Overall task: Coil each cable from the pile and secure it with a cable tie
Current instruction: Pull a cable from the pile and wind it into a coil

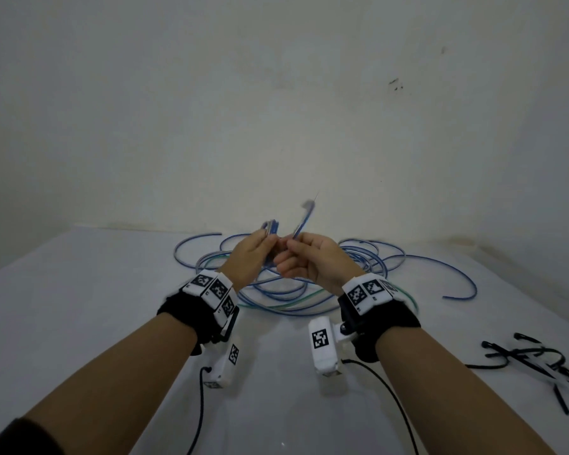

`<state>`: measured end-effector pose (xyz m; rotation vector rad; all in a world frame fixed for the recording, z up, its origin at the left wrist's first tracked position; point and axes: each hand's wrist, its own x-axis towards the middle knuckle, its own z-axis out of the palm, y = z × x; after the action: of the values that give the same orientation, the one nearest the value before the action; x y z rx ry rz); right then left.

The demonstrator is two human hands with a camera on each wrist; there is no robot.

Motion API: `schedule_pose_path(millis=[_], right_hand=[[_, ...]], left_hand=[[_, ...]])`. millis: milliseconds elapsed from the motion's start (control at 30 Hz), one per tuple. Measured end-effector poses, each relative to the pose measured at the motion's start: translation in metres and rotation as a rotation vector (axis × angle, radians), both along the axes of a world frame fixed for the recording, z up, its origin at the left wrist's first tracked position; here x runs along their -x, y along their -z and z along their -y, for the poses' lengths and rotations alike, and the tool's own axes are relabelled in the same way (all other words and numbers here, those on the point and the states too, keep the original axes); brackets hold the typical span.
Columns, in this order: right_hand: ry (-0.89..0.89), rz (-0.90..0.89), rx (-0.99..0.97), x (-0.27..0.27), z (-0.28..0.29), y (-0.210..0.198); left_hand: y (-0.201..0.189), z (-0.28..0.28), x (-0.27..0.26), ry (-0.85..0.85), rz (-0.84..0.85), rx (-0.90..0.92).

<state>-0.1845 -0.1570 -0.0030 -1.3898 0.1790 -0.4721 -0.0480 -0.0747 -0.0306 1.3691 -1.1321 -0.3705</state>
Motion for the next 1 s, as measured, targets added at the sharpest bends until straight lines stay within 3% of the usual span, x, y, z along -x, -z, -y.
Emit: schedule_pose_path(millis=[133,233,300,400,500,667,767,867,1000], right_hand=[[0.159,0.039,-0.013,-0.005,0.003,-0.009],[0.348,-0.038,0.043,-0.006,0.012,-0.004],[0.497,-0.103,0.143,-0.005,0.020,0.003],[0.661,-0.150,0.445,-0.004,0.031,0.013],[0.551,-0.180,0.700,-0.002,0.034,0.021],[0.525,-0.345,0.870,-0.002,0.031,0.030],[0.445,-0.348,0.625,-0.007,0.022,0.032],[0.399,-0.239,0.261,-0.013,0.012,0.029],[0.371,-0.137,-0.024,-0.017,0.003,0.025]], left_hand=[[-0.003,-0.009,0.012,0.243,-0.083,-0.099],[-0.008,-0.010,0.008,0.243,-0.198,-0.149],[-0.010,-0.010,0.004,0.209,-0.219,-0.133],[-0.012,-0.012,0.000,0.193,-0.285,-0.093],[-0.014,-0.010,0.000,0.190,-0.378,-0.037],[-0.021,-0.007,0.004,0.247,-0.598,0.035],[-0.024,-0.004,0.008,0.302,-0.693,0.062],[-0.020,-0.001,0.010,0.295,-0.661,0.134],[-0.012,0.001,0.014,0.261,-0.589,0.194]])
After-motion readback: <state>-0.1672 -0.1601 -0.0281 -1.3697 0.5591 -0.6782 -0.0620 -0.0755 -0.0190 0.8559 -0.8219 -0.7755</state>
